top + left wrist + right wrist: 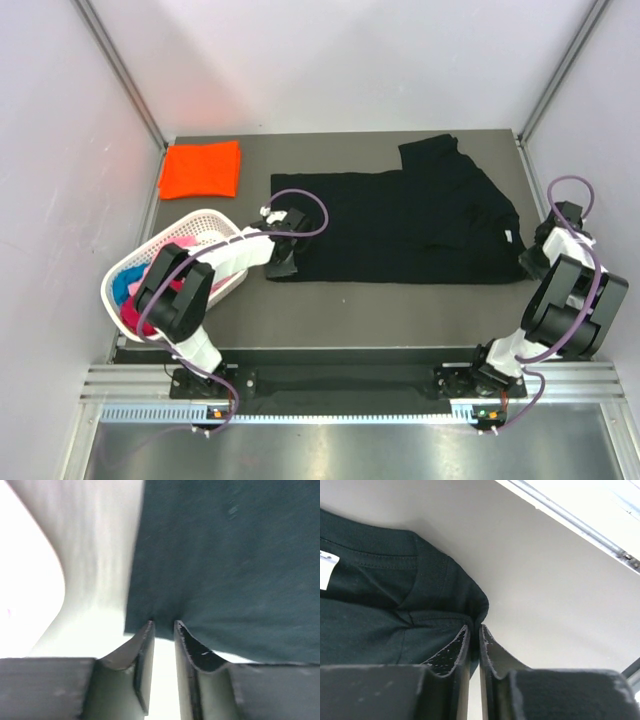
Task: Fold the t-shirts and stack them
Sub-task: Fold the tshirt
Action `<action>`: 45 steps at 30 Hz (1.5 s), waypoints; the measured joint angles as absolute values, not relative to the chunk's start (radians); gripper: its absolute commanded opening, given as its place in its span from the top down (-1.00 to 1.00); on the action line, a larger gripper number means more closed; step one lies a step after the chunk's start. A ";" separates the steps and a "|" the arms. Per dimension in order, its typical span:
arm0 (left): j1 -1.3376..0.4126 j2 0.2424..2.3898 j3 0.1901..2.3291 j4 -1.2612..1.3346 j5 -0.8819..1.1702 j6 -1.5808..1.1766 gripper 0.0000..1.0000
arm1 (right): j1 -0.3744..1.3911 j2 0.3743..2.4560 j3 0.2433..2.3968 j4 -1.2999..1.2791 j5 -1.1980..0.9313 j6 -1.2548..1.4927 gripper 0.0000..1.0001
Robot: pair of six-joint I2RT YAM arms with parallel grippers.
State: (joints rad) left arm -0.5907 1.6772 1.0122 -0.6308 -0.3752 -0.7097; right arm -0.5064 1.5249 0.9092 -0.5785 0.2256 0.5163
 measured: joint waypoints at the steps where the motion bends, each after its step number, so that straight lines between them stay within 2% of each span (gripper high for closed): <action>1: -0.592 1.673 1.013 -0.651 -0.382 -0.711 0.37 | -0.507 1.525 0.909 -0.581 0.228 0.516 0.64; 7: -0.596 1.642 1.083 -0.752 -0.366 -0.700 0.30 | -0.508 1.490 0.912 -0.620 0.234 0.505 0.33; 12: -0.596 1.580 1.171 -0.748 -0.265 -0.642 0.15 | -0.511 1.419 0.958 -0.671 0.215 0.498 0.21; 18: -0.516 1.573 1.192 -0.690 -0.114 -0.579 0.21 | -0.444 1.335 0.986 -0.662 0.143 0.497 0.05; 21: -0.450 1.612 1.192 -0.676 -0.083 -0.565 0.25 | -0.344 1.324 0.986 -0.631 0.103 0.499 0.03; 25: -0.434 1.690 1.191 -0.677 -0.067 -0.555 0.43 | -0.216 1.341 0.986 -0.573 0.061 0.513 0.03; 28: -0.442 1.712 1.161 -0.675 -0.072 -0.555 0.43 | -0.154 1.386 0.986 -0.520 0.045 0.522 0.02; 39: -0.445 1.658 0.989 -0.654 -0.161 -0.609 0.57 | -0.113 1.552 0.982 -0.376 0.020 0.505 -0.08; 45: -0.462 1.632 0.974 -0.663 -0.202 -0.642 0.52 | -0.113 1.612 0.982 -0.343 -0.001 0.490 -0.07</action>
